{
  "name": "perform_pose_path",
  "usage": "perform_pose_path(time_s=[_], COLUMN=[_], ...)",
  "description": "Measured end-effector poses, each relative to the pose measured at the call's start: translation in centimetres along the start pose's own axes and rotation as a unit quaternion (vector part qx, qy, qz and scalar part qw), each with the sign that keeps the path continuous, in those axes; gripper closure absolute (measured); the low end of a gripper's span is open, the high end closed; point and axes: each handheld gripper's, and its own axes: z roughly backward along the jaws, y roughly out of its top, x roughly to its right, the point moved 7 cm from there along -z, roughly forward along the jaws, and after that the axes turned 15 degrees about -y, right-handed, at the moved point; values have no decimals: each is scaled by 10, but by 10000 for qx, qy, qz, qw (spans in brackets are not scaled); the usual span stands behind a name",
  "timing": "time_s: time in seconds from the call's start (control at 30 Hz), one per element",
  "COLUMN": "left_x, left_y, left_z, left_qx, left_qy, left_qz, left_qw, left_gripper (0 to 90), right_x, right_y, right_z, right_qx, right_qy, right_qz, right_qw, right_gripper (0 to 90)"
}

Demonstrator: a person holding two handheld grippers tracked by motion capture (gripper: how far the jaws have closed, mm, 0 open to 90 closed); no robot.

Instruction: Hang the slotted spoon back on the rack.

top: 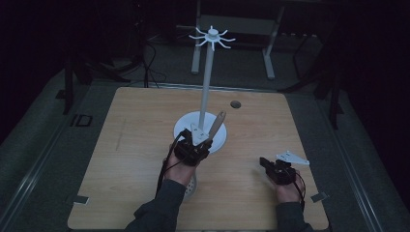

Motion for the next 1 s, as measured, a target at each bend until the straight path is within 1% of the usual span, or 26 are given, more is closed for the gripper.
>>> perform_pose_path(time_s=[0.07, 0.13, 0.17, 0.2, 0.37, 0.43, 0.5, 0.57, 0.63, 0.67, 0.73, 0.77, 0.8, 0.9, 1.0], left_x=[-1, -1, -3, -3, -5, -5, -5, -6, -6, -6, -6, -5, -5, -4, -4], left_y=[3, 3, 7, 8, 16, 19, 21, 25, 28, 29, 29, 33, 34, 36, 39], left_z=[1, 1, 3, 4, 9, 12, 12, 16, 17, 18, 18, 18, 18, 19, 20], left_qx=[57, 57, 115, 145, 235, 313, 324, 413, 436, 451, 451, 443, 450, 488, 538], left_qy=[34, 34, 94, 110, 187, 217, 221, 280, 292, 302, 302, 290, 295, 311, 333], left_qz=[36, 36, 49, 52, 20, 31, 36, 31, 35, 29, 29, -9, -13, -13, 1], left_qw=[10000, 10000, 9999, 9998, 9995, 9993, 9992, 9987, 9986, 9985, 9985, 9986, 9986, 9983, 9980], left_gripper=[738, 738, 738, 738, 738, 738, 738, 738, 738, 738, 738, 738, 738, 738, 738], right_x=[0, 0, 0, 0, 1, 2, 3, 3, 3, 3, 3, 3, 3, 5, 6], right_y=[0, 1, 1, 1, 0, 0, 0, 0, 0, 1, 0, 0, 0, 0, -1], right_z=[0, 0, 0, 0, 0, 0, -1, -1, -1, -2, -2, -3, -3, -3, -4], right_qx=[26, 34, 51, 53, 53, 58, 77, 84, 120, 130, 129, 131, 143, 173, 131], right_qy=[9, 12, 5, -4, -38, -52, -104, -128, -185, -208, -227, -243, -262, -321, -382], right_qz=[5, 11, 20, 22, 4, -1, 2, 34, 65, 75, 81, 76, 74, 57, 98], right_qw=[10000, 10000, 10000, 10000, 10000, 10000, 9999, 9999, 9997, 9997, 9996, 9996, 9995, 9993, 9991], right_gripper=[900, 900, 900, 900, 893, 859, 825, 784, 713, 693, 693, 633, 614, 576, 579])
